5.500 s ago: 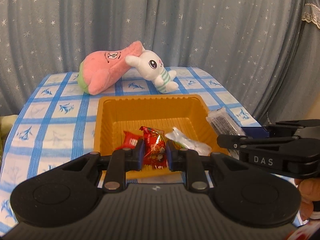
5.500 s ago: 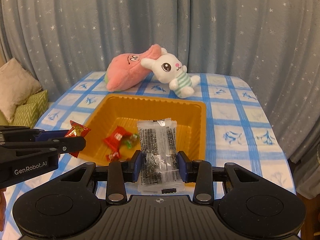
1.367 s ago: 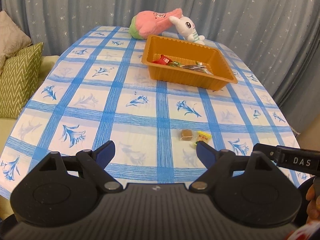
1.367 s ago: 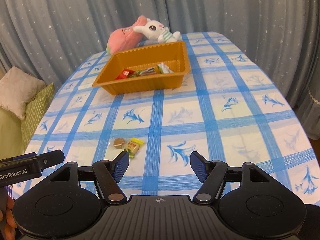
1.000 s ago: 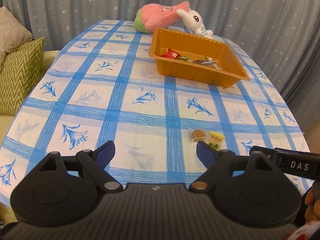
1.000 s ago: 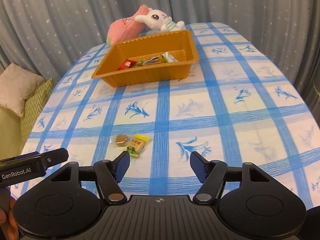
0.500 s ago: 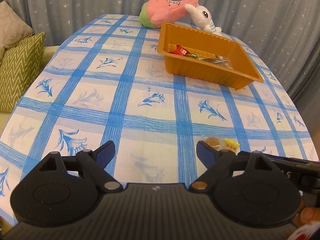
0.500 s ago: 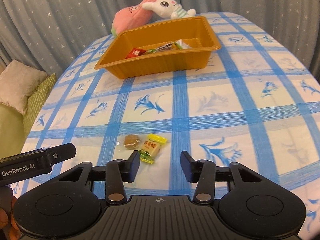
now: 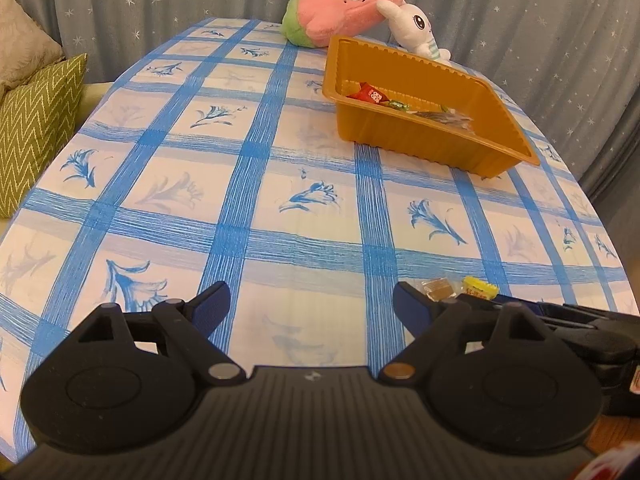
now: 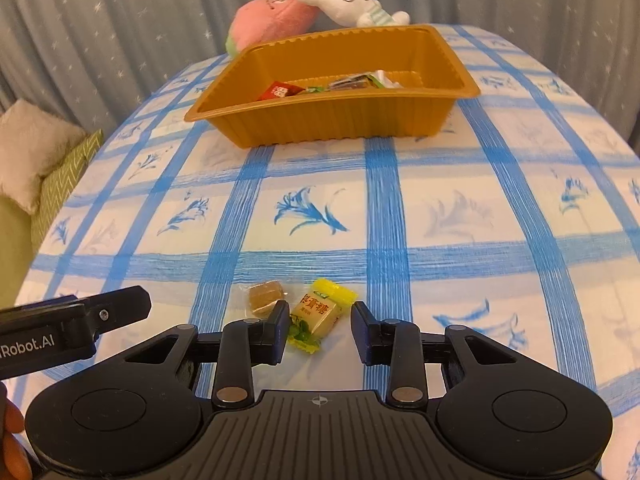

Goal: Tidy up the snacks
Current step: 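Move both open tools back from the tray toward the last two snacks, then grasp the small clear brown candy with the left gripper while the right grasps the yellow candy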

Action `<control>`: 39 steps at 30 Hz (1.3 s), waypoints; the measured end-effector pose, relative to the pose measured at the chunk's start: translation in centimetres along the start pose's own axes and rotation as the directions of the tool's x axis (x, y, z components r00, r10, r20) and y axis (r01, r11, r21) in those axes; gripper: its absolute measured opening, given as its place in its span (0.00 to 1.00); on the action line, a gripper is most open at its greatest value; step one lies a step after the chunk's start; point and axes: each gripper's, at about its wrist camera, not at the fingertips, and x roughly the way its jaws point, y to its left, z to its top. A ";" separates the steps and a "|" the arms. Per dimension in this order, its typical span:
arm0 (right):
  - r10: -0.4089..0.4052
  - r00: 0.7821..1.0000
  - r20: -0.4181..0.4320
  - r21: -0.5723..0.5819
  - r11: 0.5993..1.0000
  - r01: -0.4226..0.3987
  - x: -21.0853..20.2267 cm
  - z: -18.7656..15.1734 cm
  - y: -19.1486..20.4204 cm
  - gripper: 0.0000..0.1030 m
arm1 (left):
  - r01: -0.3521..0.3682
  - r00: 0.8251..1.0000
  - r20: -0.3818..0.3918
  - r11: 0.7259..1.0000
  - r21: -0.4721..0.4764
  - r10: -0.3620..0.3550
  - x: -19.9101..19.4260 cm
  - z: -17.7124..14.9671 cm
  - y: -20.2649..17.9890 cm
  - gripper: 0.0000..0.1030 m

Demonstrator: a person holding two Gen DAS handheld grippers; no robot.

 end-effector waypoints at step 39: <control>-0.060 0.997 0.049 0.091 0.994 0.056 -2.7 -0.2 -8.2 0.27 | 0.214 0.976 -0.081 0.816 0.537 -0.203 5.5 -0.6 -9.1 0.19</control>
